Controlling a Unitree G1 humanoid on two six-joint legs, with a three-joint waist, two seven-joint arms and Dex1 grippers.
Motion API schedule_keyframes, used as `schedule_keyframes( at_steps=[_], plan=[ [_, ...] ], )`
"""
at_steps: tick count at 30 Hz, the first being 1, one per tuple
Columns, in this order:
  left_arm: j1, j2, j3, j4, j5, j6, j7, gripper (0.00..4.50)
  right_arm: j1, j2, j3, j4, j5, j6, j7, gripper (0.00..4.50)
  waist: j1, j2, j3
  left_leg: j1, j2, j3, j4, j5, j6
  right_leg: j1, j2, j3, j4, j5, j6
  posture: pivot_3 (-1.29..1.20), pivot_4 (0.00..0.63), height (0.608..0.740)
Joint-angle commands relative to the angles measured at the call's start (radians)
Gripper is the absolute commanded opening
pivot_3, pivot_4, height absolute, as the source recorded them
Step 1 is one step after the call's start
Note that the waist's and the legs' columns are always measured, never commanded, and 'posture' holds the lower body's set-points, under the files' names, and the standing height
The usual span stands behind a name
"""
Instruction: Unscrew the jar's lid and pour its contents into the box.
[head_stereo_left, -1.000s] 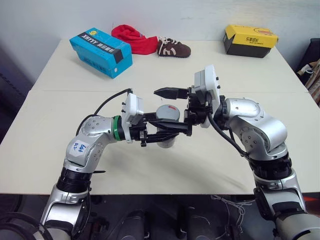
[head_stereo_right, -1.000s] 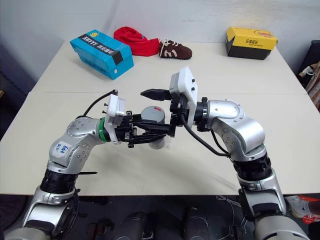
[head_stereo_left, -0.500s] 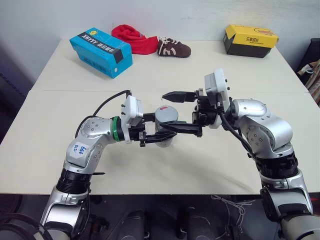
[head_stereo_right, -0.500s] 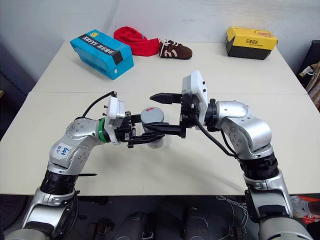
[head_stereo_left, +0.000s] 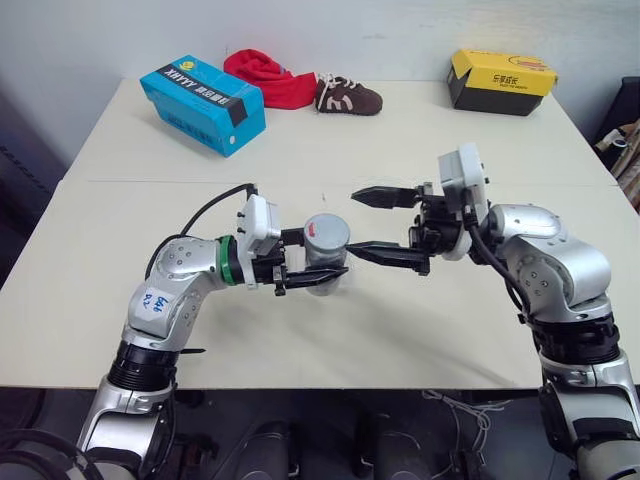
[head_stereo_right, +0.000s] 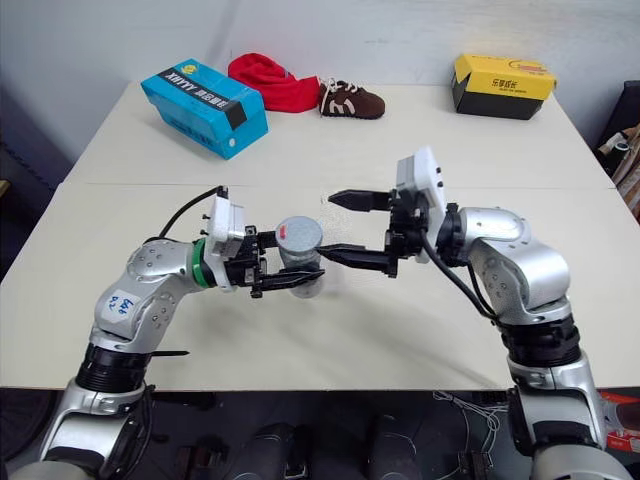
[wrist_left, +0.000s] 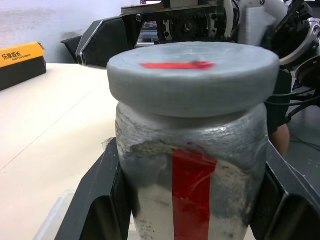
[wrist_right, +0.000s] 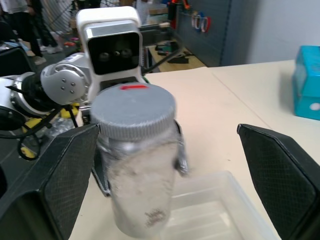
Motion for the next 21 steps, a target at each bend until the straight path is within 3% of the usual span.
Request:
schedule_keyframes(
  at_steps=[1,9,21],
  plan=[
    [0.006,0.003,0.002,-0.044,-0.008,-0.024,-0.015,2.38,0.014,-0.022,-0.051,-0.026,0.027,0.002,0.007,4.49,0.0,0.0,0.0,0.0,0.0,0.0,0.0,0.0,0.0,0.0,0.0,0.0,0.0,0.0,0.0,0.0,0.15,0.74],
    [0.009,0.007,0.003,-0.044,-0.005,-0.022,-0.013,2.38,0.019,-0.051,-0.071,-0.145,0.187,0.132,0.042,4.49,0.0,0.0,0.0,0.0,0.0,-0.001,0.0,0.0,0.0,0.0,0.0,0.001,0.0,0.0,0.0,0.0,0.15,0.74],
    [0.013,-0.002,-0.01,-0.05,-0.008,-0.012,-0.008,2.38,-0.093,0.053,0.071,-0.161,0.059,0.12,-0.093,4.49,0.002,0.0,0.0,0.0,0.0,-0.001,0.0,0.0,0.0,0.0,-0.002,0.001,0.0,0.0,0.0,0.0,0.15,0.74]
  ],
)
